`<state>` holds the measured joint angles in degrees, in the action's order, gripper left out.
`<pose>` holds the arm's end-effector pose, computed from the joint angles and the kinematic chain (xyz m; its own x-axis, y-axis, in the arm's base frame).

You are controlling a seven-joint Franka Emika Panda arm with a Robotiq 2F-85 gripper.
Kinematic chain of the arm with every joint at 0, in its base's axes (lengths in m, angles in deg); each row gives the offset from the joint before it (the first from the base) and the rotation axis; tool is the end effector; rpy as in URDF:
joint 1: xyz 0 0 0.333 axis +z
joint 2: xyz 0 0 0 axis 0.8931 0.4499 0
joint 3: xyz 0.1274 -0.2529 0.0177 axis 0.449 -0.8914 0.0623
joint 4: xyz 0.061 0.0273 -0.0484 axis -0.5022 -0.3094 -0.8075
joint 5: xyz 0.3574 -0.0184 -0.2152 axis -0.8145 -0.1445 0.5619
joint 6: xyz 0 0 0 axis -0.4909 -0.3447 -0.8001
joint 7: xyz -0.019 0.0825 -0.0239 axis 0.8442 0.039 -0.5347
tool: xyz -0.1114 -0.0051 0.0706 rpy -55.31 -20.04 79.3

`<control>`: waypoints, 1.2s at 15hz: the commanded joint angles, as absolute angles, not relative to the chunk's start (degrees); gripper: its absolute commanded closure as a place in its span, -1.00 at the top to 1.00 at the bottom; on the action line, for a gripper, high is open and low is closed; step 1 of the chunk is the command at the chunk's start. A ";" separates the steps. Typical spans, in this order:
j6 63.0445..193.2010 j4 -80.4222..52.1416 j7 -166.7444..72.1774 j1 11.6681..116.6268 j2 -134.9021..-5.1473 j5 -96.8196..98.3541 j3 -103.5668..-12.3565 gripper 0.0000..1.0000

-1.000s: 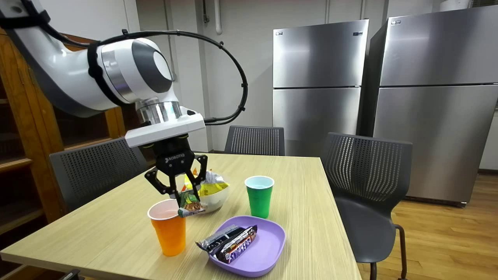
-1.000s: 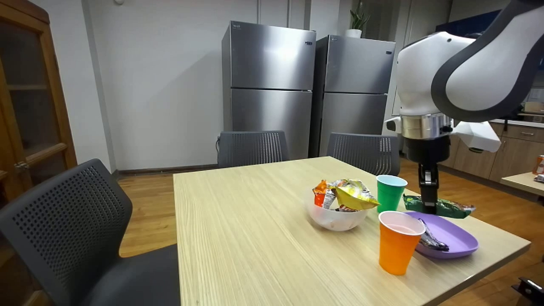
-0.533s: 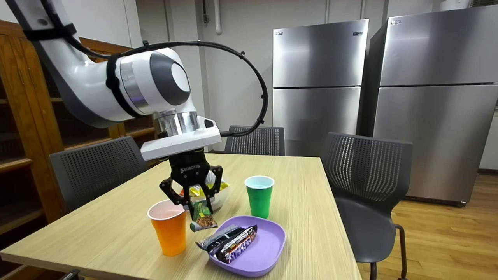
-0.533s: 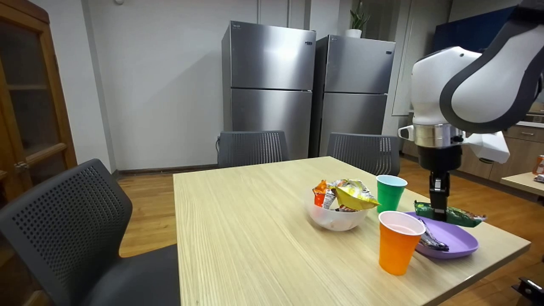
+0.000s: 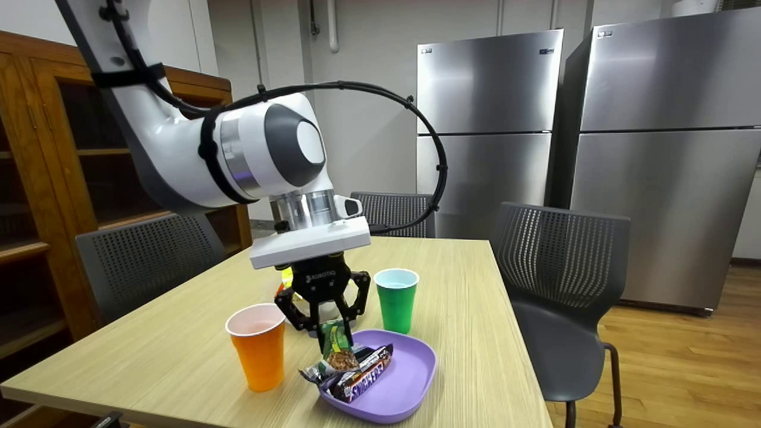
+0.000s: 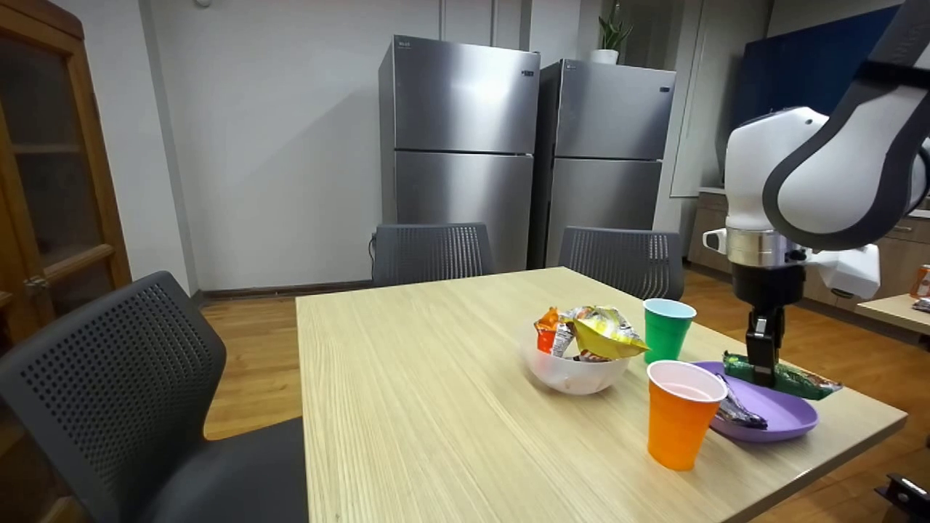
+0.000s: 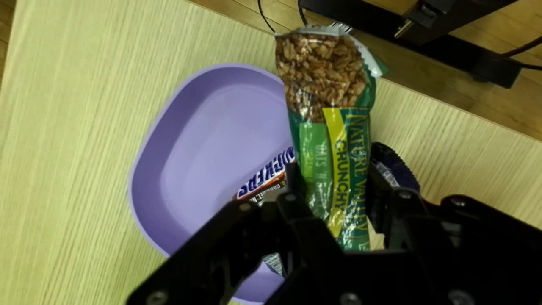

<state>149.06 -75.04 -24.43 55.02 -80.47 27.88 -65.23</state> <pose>0.3889 -0.1281 0.1145 0.8859 0.4307 -0.1723 0.4556 -0.8777 0.1485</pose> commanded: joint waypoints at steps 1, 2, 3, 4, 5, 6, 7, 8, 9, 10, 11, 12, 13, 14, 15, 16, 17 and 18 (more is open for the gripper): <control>151.42 -72.68 -22.26 53.01 -76.98 26.51 -66.13 -0.75; 152.05 -72.39 -21.99 52.56 -76.30 26.06 -66.44 -0.75; 152.63 -72.08 -21.54 52.07 -75.55 25.25 -66.51 -0.75; 152.96 -71.71 -21.67 51.83 -74.87 24.95 -66.76 -0.75; 153.21 -71.31 -21.46 51.50 -74.15 24.28 -66.91 -0.75; 153.75 -71.03 -21.26 50.97 -73.55 23.26 -66.88 -0.75; 154.24 -70.75 -21.01 50.41 -72.86 21.85 -66.73 -0.75; 154.66 -70.45 -20.90 50.00 -72.22 20.64 -66.70 -0.75; 154.98 -70.05 -20.75 49.61 -71.44 19.50 -66.63 -0.75; 155.04 -69.69 -20.48 49.23 -70.95 18.36 -66.45 -0.75; 155.13 -69.22 -20.51 48.98 -70.31 17.68 -66.48 -0.75; 155.23 -68.78 -20.43 48.72 -69.74 16.99 -66.46 -0.75; 155.37 -68.25 -20.45 48.48 -69.12 16.45 -66.44 -0.75; 155.53 -67.64 -20.84 48.40 -68.46 16.04 -66.46 -0.75; 155.72 -67.08 -21.18 48.36 -67.87 15.71 -66.53 -0.75; 155.87 -66.50 -21.41 48.33 -67.37 15.44 -66.53 -0.75; 156.16 -65.97 -21.50 48.25 -66.93 15.28 -66.55 -0.75; 156.26 -65.45 -21.54 48.19 -66.54 15.08 -66.51 -0.75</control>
